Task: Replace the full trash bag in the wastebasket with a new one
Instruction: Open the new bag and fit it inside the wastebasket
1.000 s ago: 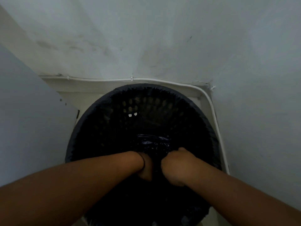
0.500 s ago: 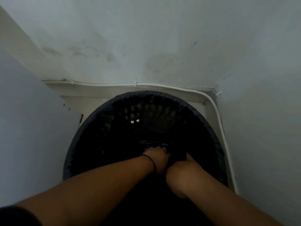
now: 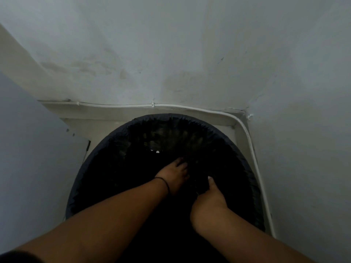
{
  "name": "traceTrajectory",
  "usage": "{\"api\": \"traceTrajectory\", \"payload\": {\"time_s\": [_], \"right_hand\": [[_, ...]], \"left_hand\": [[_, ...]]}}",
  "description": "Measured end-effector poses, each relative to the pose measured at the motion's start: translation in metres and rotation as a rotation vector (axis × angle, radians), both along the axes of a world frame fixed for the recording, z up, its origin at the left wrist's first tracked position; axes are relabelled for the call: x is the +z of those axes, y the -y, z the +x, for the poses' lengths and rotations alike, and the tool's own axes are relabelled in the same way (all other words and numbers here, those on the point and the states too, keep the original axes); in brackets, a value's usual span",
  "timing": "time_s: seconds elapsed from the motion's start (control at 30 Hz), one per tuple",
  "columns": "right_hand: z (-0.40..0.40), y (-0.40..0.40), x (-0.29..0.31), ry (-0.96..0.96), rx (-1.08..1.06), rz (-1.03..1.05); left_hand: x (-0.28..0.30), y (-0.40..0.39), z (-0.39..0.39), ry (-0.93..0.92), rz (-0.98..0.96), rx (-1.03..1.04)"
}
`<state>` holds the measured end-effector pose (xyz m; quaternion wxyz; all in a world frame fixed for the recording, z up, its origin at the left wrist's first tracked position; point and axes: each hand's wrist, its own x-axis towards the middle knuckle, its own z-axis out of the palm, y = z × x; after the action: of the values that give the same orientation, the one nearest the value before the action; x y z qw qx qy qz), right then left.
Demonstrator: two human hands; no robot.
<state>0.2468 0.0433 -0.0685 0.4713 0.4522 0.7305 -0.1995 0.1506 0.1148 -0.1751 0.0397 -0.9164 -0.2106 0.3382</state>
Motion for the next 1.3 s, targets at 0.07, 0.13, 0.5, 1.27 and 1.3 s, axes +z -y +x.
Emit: {"api": "traceTrajectory", "payload": {"time_s": [0.07, 0.13, 0.5, 1.27, 1.3], "right_hand": [[0.001, -0.002, -0.003, 0.032, -0.092, -0.086], [0.002, -0.001, -0.008, 0.036, -0.151, -0.116], [-0.002, -0.007, 0.004, 0.026, -0.052, 0.018], [-0.011, 0.094, 0.08, -0.395, -0.368, 0.415], [-0.005, 0.1, 0.084, -0.474, -0.374, 0.585]], "left_hand": [[-0.009, -0.005, -0.006, -0.129, 0.014, 0.021], [-0.007, -0.007, -0.011, -0.184, -0.048, 0.159], [0.058, 0.006, -0.024, -0.532, -0.237, 0.231], [0.191, 0.119, -0.082, 0.044, -0.346, 0.495], [0.196, 0.12, -0.089, 0.183, -0.247, 0.545]]}}
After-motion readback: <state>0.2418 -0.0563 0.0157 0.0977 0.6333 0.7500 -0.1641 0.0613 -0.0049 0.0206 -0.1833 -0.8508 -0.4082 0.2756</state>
